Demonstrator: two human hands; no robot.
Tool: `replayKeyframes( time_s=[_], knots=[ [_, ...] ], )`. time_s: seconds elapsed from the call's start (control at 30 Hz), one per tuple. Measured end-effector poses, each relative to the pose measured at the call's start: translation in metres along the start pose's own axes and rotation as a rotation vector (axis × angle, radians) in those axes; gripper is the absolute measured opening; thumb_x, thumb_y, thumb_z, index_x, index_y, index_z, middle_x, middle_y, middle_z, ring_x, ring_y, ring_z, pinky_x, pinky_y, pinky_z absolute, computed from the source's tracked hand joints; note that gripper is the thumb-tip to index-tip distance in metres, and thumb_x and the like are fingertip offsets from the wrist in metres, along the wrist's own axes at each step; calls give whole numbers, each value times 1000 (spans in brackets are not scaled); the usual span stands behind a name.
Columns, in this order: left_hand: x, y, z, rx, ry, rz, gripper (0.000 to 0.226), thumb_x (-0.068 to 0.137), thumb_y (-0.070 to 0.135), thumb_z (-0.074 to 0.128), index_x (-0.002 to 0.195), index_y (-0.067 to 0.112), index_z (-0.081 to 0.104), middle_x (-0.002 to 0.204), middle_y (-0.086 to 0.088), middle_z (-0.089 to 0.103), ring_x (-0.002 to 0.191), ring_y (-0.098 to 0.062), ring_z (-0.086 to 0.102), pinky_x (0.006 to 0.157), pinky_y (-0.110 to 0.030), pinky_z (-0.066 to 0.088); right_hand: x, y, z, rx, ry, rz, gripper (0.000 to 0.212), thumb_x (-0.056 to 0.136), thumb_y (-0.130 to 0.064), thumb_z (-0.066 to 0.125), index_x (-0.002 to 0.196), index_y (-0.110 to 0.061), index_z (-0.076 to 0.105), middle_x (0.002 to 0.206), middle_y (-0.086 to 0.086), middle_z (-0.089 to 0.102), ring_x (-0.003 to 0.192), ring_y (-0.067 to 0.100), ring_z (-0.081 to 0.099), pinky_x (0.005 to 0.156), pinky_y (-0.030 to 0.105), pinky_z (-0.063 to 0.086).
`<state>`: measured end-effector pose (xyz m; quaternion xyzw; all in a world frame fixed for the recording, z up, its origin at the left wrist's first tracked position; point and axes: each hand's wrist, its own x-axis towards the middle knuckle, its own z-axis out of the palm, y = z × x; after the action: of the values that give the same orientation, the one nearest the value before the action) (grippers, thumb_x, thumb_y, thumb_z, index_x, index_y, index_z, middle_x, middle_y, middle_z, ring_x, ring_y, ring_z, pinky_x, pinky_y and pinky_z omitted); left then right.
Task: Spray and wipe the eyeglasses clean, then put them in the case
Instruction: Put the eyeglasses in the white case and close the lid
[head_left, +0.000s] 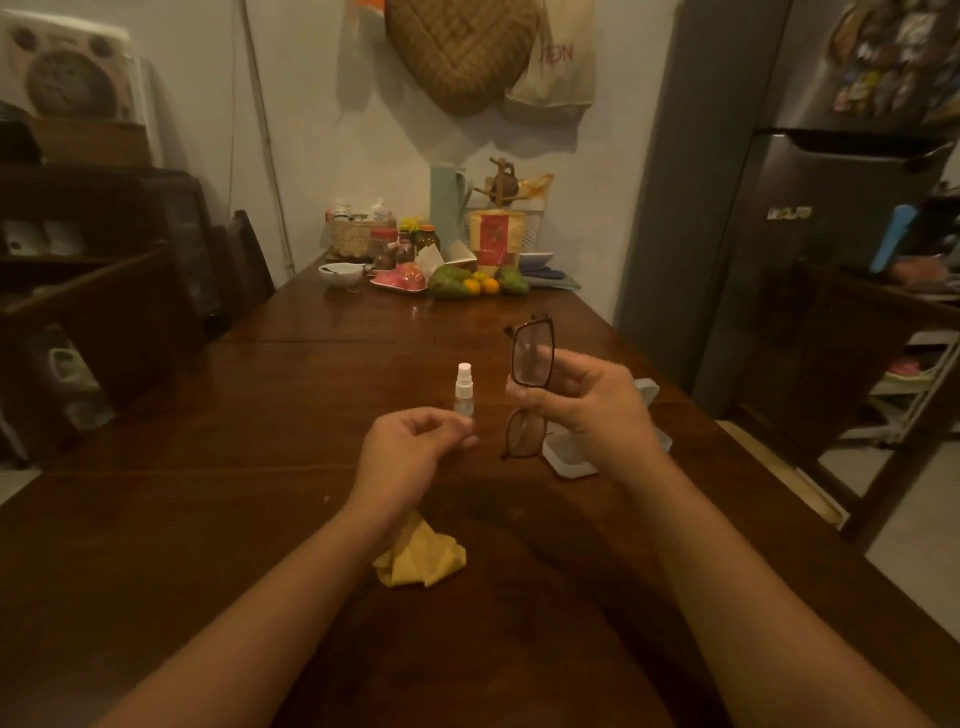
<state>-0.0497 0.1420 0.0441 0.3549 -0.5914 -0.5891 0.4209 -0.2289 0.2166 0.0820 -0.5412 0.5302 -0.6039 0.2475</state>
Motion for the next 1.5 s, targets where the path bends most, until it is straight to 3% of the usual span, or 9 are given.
replayKeyframes(
  time_s=[0.07, 0.2, 0.37, 0.5, 0.6, 0.77, 1.0, 1.2, 1.5],
  knots=[
    [3, 2, 0, 212, -41, 53, 9, 89, 19, 68, 89, 22, 76, 86, 4, 77, 86, -11, 73, 68, -22, 56, 9, -7, -16, -164, -41, 8, 41, 67, -31, 84, 106, -35, 71, 97, -26, 73, 92, -7, 68, 64, 7, 51],
    [9, 3, 9, 555, -200, 82, 11, 88, 19, 70, 96, 27, 71, 97, 6, 72, 92, -9, 68, 83, -33, 58, 24, -13, -48, -451, -133, 64, 33, 66, -35, 87, 95, -40, 73, 91, -27, 73, 87, -8, 68, 64, 12, 51],
    [15, 2, 30, 883, -318, 170, 21, 88, 26, 69, 107, 34, 65, 98, 13, 63, 85, -1, 61, 63, -17, 51, 38, -15, -75, -654, -247, 133, 28, 69, -30, 89, 90, -40, 73, 83, -26, 73, 80, -7, 68, 66, 15, 49],
    [23, -4, 46, 917, -374, 189, 26, 88, 27, 69, 113, 33, 63, 90, 13, 62, 70, -2, 61, 54, -14, 45, 46, -10, -89, -758, -329, 134, 26, 71, -27, 88, 89, -40, 75, 79, -29, 71, 77, -12, 65, 56, 5, 47],
    [28, -7, 56, 931, -385, 187, 29, 88, 28, 69, 116, 31, 62, 90, 17, 60, 67, 0, 61, 52, -12, 46, 51, -4, -96, -882, -383, 158, 29, 72, -30, 87, 100, -34, 77, 74, -30, 67, 74, -17, 60, 56, 8, 43],
    [33, -12, 64, 973, -388, 203, 32, 87, 30, 70, 117, 34, 60, 93, 19, 59, 79, 2, 60, 55, -12, 42, 57, 7, -102, -1000, -459, 155, 33, 76, -21, 85, 108, -26, 76, 86, -23, 66, 82, 1, 62, 65, 14, 47],
    [36, -18, 59, 924, -393, 168, 33, 87, 25, 70, 117, 34, 60, 93, 17, 66, 85, 4, 63, 61, -12, 47, 67, 21, -100, -1220, -603, 82, 34, 82, -16, 80, 115, -24, 74, 83, -21, 58, 74, -2, 55, 61, 10, 39],
    [35, -20, 61, 916, -380, 138, 37, 89, 24, 68, 123, 34, 57, 95, 16, 67, 88, 2, 63, 64, -12, 47, 72, 38, -93, -1380, -627, 71, 32, 86, -11, 73, 115, -25, 72, 103, -1, 69, 85, 14, 62, 73, 27, 53],
    [36, -23, 62, 915, -370, 143, 37, 88, 24, 69, 121, 36, 57, 92, 15, 68, 87, 3, 64, 64, -13, 47, 68, 57, -87, -1425, -603, -10, 36, 86, -12, 73, 117, -30, 71, 111, -2, 70, 90, 15, 64, 82, 38, 58]
  ],
)
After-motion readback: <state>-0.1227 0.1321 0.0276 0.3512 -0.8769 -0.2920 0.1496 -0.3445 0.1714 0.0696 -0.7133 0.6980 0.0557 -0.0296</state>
